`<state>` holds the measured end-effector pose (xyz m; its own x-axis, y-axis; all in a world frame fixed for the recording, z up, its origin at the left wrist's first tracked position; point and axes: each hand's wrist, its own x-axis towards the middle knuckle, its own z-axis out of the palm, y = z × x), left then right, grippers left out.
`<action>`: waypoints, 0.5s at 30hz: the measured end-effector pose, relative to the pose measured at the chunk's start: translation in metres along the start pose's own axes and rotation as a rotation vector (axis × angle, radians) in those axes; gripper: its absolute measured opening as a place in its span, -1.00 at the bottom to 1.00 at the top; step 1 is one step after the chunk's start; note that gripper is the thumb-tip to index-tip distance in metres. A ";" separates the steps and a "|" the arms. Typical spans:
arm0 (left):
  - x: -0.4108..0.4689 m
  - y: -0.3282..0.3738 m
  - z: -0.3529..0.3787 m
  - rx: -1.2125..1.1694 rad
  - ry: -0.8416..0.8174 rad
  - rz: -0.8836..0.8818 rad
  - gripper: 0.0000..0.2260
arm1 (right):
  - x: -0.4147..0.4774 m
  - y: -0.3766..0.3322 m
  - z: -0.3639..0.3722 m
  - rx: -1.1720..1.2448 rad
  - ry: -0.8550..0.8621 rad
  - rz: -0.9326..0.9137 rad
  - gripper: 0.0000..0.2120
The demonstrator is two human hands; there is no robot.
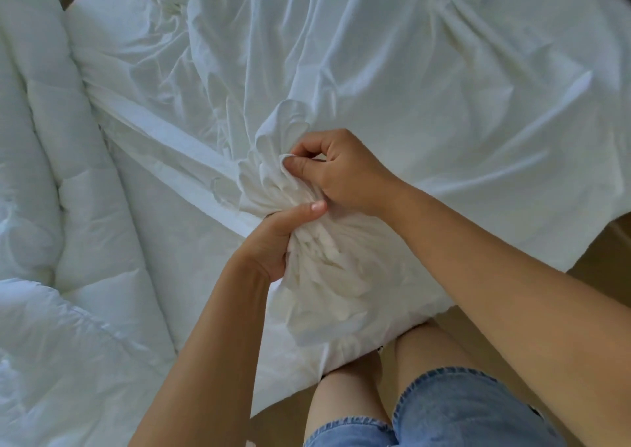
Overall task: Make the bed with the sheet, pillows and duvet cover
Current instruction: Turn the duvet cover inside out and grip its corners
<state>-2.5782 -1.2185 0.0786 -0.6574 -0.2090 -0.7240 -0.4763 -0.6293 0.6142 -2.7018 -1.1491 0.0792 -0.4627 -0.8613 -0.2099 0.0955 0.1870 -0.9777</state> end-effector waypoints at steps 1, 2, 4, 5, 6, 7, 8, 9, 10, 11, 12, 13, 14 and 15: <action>-0.001 0.002 -0.001 0.034 0.003 -0.025 -0.34 | 0.000 0.001 0.004 0.009 0.017 0.004 -0.80; -0.001 0.003 -0.003 0.073 0.006 -0.046 -0.36 | 0.001 0.002 0.007 0.014 0.028 0.006 -0.81; 0.000 0.008 -0.005 0.162 0.021 -0.070 -0.55 | 0.003 0.000 0.012 0.028 0.009 0.014 -0.83; -0.001 0.011 -0.006 0.205 0.031 -0.078 -0.61 | 0.005 -0.001 0.013 0.041 -0.021 0.024 -0.83; 0.000 0.011 -0.006 0.233 0.043 -0.080 -0.61 | 0.008 -0.001 0.013 0.063 -0.052 0.035 -0.84; -0.001 0.011 -0.005 0.241 0.061 -0.072 -0.59 | 0.009 -0.001 0.012 0.091 -0.072 0.045 -0.84; 0.000 0.009 -0.004 0.225 0.082 -0.053 -0.58 | 0.008 0.001 0.009 0.115 -0.070 0.046 -0.85; 0.000 0.007 -0.003 0.194 0.096 -0.025 -0.61 | 0.004 0.005 0.006 0.133 -0.047 0.043 -0.87; 0.001 0.004 -0.003 0.148 0.106 0.007 -0.67 | -0.003 0.011 0.001 0.140 -0.010 0.046 -0.89; 0.002 0.003 -0.003 0.088 0.110 0.037 -0.73 | -0.012 0.020 -0.004 0.123 0.024 0.062 -0.91; 0.003 0.002 -0.004 0.023 0.104 0.060 -0.77 | -0.023 0.031 -0.011 0.082 0.047 0.088 -0.86; 0.005 0.003 -0.006 -0.035 0.088 0.073 -0.76 | -0.034 0.042 -0.019 0.019 0.048 0.113 -0.79; 0.007 0.004 -0.008 -0.065 0.064 0.071 -0.73 | -0.043 0.051 -0.025 -0.045 0.036 0.139 -0.74; 0.008 0.006 -0.008 -0.063 0.040 0.057 -0.72 | -0.049 0.059 -0.031 -0.088 0.030 0.168 -0.73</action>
<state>-2.5812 -1.2299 0.0742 -0.6584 -0.2747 -0.7008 -0.4000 -0.6610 0.6349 -2.7009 -1.0816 0.0318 -0.4729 -0.8003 -0.3685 0.0966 0.3686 -0.9246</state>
